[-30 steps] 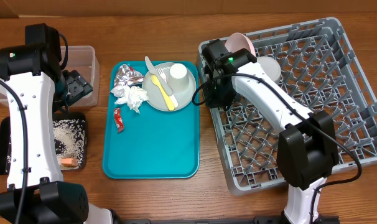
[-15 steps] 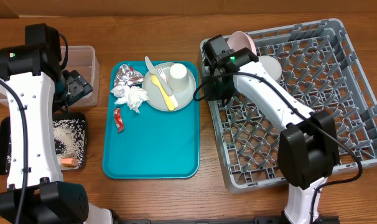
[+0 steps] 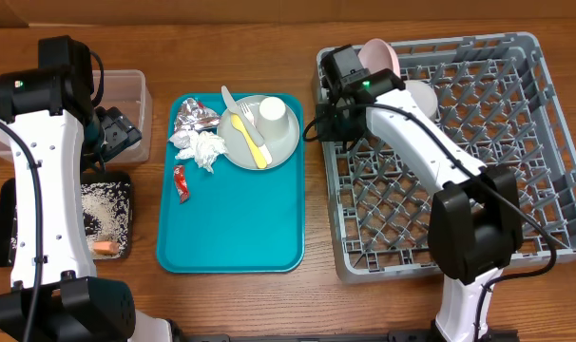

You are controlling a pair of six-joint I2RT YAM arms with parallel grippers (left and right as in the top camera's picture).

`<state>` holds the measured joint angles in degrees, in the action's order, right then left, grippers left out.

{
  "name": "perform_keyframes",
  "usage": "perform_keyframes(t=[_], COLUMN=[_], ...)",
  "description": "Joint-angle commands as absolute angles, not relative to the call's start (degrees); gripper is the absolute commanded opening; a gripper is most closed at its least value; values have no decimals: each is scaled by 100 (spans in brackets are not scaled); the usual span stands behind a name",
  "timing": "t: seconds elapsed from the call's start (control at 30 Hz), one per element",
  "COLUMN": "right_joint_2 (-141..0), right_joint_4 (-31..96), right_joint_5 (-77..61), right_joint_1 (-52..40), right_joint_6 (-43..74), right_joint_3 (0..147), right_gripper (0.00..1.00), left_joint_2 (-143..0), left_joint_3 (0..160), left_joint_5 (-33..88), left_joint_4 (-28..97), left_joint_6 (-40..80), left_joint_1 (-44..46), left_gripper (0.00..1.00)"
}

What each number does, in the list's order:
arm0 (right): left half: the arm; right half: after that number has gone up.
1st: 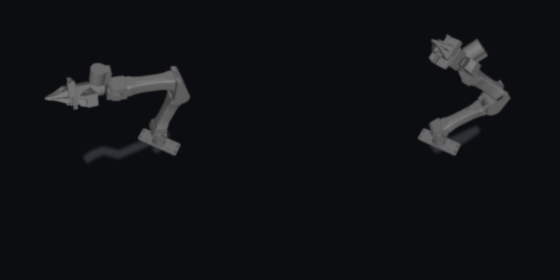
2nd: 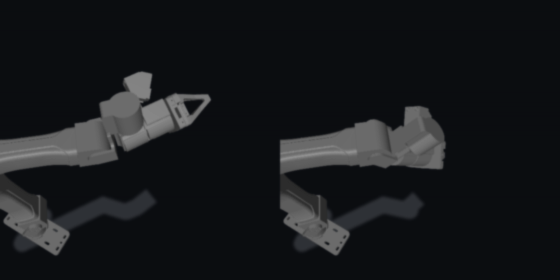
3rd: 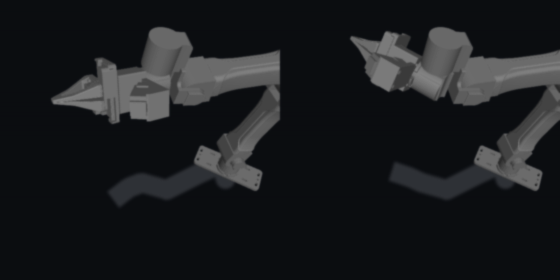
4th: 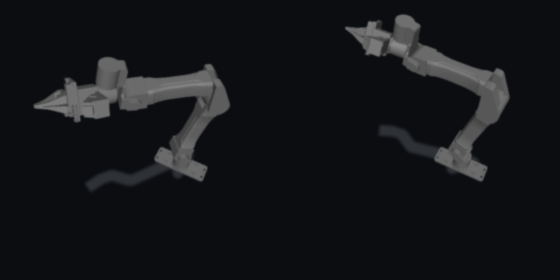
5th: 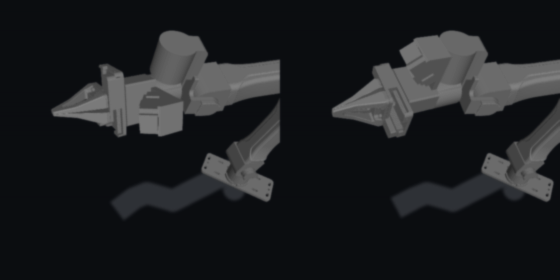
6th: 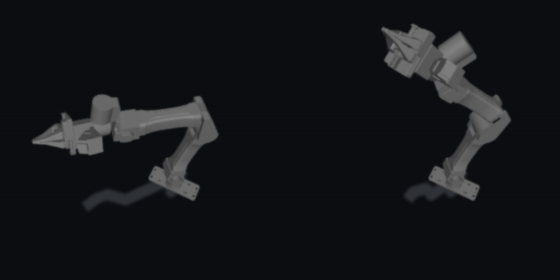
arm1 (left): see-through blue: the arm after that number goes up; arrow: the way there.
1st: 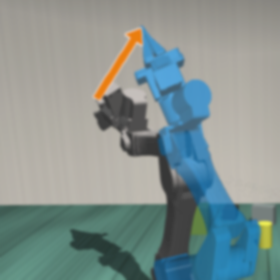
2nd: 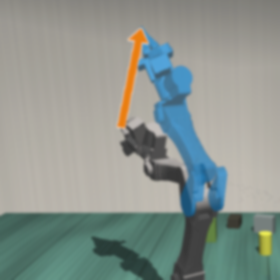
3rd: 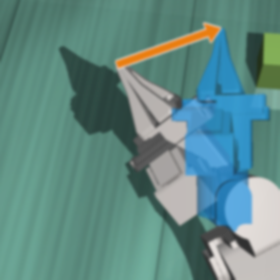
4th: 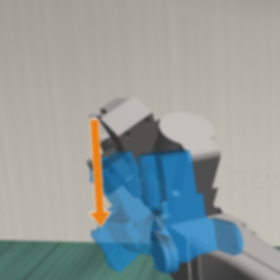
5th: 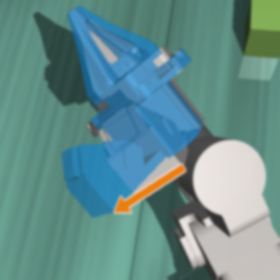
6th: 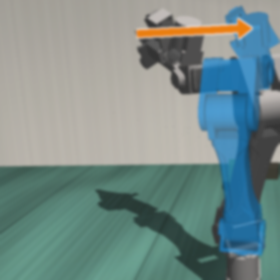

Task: Sort waste into correct bins and load items into the dishwasher rack
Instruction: 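Lower the plate upright into a rack slot beside the grey bowl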

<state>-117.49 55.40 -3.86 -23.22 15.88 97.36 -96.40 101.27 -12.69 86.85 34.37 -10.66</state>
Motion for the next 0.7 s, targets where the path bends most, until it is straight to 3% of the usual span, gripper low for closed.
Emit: perform_keyframes(t=[0.0,0.33,0.4,0.53,0.67], right_joint_2=[-11740,-11740,-11740,-11734,-11605], right_joint_4=[5417,5290,5319,5505,6029], right_joint_5=[-130,-86,-67,-73,-73], right_joint_1=[-2036,-2012,-2014,-2018,-2018], right_joint_6=[1522,1785,1776,1763,1763], right_joint_3=[9762,10031,10062,10119,10468], right_gripper=[4,4,8,30,34], left_joint_2=[-9590,-9590,-9590,-9590,-9590], left_joint_3=[10248,10248,10248,10248,10248], left_joint_5=[-1350,-1350,-1350,-1350,-1350], left_joint_4=[8691,8691,8694,8691,8694], left_joint_6=[3385,3385,3385,3385,3382], left_joint_1=[-1074,-1074,-1074,-1074,-1074], left_gripper=[100,100,100,100,100])
